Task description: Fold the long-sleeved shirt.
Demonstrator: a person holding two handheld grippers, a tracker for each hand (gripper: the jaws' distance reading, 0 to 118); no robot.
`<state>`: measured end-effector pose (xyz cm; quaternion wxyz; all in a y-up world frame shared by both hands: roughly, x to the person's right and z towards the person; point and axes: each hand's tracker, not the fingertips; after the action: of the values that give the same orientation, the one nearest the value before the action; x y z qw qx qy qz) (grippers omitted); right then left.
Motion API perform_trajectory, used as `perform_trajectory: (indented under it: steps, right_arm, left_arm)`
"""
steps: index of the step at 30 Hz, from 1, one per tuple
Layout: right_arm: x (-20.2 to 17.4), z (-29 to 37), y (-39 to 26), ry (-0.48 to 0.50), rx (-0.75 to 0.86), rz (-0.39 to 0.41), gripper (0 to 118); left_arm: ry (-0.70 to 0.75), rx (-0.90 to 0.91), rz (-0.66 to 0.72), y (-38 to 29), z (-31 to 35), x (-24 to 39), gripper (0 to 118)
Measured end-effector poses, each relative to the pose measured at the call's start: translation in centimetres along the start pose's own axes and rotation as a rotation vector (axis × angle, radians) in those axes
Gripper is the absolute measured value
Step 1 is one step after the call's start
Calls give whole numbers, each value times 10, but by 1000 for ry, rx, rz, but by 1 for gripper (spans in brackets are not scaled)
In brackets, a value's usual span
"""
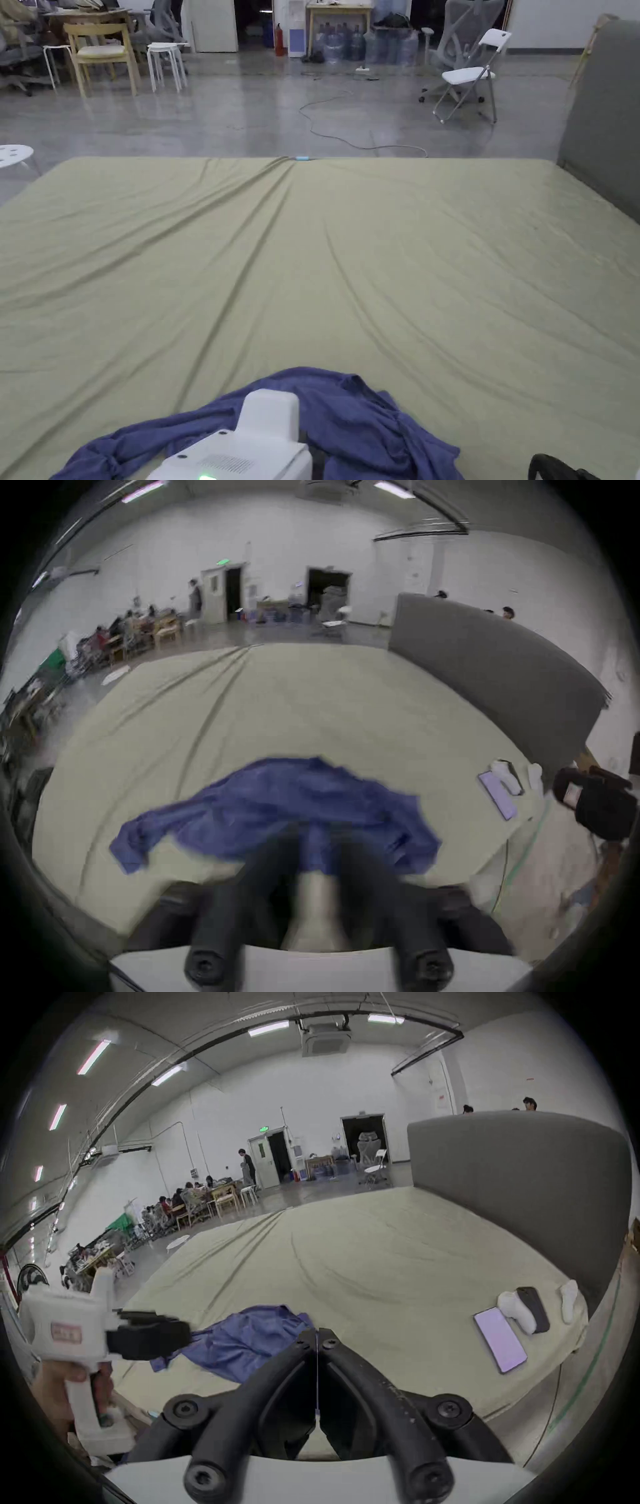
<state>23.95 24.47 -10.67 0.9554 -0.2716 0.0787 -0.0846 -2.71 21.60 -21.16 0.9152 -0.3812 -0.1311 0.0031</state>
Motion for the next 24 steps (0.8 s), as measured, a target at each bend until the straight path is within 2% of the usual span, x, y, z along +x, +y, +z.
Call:
perform_trajectory:
  steps: [3, 4, 5, 6, 7, 8, 10, 13, 15, 16, 18, 19, 20, 21, 22, 23, 24]
  right_arm:
    - [0, -21, 2, 11, -28, 3, 4]
    - [-1, -26, 3, 16, -32, 4, 4]
    - [0, -31, 4, 18, -38, 3, 4]
    - [3, -37, 7, 17, -44, 3, 4]
    - [3, -42, 8, 13, -49, 4, 4]
    - [4, -46, 9, 7, -53, 6, 4]
    - [10, -54, 11, -5, -64, 12, 4]
    - [16, -69, 12, -23, -95, 26, 4]
    - [20, -78, 10, -39, -123, 41, 4]
    - [22, -84, 10, -45, -144, 55, 4]
    - [24, -98, 8, -14, -221, 108, 4]
    - [26, -107, 8, 21, -265, 133, 4]
    - [27, -115, 8, 39, -294, 144, 4]
    - [28, -121, 7, 45, -310, 157, 4]
    - [29, -128, 6, 39, -309, 169, 4]
    - [29, -135, 6, 31, -305, 180, 12]
    - [29, -144, 7, 15, -311, 199, 31]
  left_arm:
    - [-23, -77, 124, -7, -15, -49, 2]
    - [-36, -87, 143, -3, -26, -57, 15]
    - [-13, -79, 150, 3, -38, -67, 39]
    - [20, -76, 140, 11, -52, -80, 72]
    - [63, -81, 122, 18, -67, -91, 111]
    - [121, -97, 85, 25, -85, -93, 118]
    - [255, -74, 34, 35, -122, -113, 115]
    - [364, -107, -68, 43, -185, -132, 109]
    - [381, -223, -111, 41, -223, -146, 108]
    - [349, -265, -115, 36, -236, -148, 103]
    - [199, -318, -94, 25, -251, -153, 79]
    - [154, -264, -51, 26, -243, -153, 63]
    - [189, -271, -54, 30, -237, -152, 57]
    - [178, -266, -51, 32, -230, -149, 42]
    - [132, -246, -21, 34, -222, -145, 7]
    - [95, -237, 6, 34, -216, -141, 7]
    - [96, -228, 19, 33, -204, -138, 7]
